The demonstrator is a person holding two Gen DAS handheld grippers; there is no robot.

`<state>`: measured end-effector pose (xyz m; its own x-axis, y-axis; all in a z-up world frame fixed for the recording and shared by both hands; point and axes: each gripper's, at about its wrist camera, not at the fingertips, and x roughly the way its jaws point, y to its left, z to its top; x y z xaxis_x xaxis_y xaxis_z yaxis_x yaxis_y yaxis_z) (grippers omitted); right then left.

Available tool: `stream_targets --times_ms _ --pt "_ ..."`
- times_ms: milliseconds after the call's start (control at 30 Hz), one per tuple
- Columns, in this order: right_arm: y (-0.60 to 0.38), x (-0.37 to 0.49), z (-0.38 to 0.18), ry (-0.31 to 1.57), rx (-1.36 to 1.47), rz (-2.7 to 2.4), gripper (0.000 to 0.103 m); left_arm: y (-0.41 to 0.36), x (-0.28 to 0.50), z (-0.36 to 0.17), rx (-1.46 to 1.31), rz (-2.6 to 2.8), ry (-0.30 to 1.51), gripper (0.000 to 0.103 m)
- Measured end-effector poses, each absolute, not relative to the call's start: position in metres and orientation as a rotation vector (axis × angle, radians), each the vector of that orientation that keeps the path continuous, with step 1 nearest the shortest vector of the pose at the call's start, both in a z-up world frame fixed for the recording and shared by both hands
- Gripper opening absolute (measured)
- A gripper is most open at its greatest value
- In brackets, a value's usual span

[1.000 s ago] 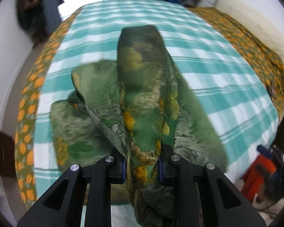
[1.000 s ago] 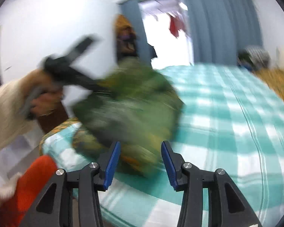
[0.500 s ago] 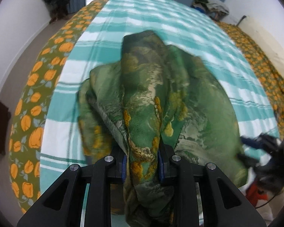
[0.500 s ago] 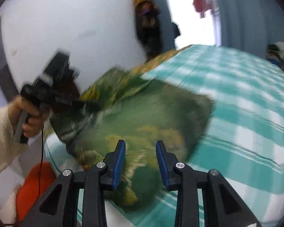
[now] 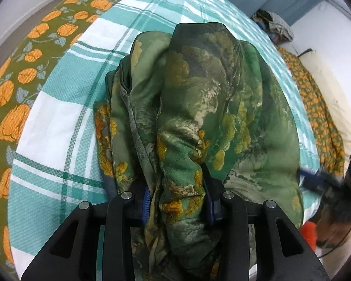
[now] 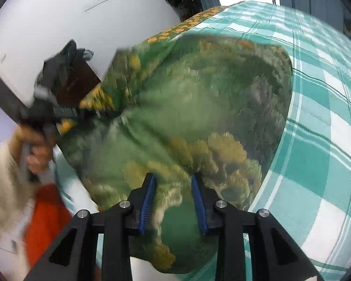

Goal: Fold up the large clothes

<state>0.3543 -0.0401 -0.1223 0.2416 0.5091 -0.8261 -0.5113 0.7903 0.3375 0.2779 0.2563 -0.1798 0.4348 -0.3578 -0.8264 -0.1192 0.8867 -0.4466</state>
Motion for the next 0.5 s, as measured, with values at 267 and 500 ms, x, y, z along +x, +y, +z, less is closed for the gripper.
stream_targets --times_ms 267,500 --pt "-0.002 0.453 -0.152 1.182 -0.010 0.520 0.032 0.273 0.265 -0.190 -0.556 -0.181 1.093 0.038" --pt "0.019 0.480 -0.163 1.306 -0.111 0.482 0.032 0.288 0.258 -0.198 -0.595 -0.196 1.078 0.039"
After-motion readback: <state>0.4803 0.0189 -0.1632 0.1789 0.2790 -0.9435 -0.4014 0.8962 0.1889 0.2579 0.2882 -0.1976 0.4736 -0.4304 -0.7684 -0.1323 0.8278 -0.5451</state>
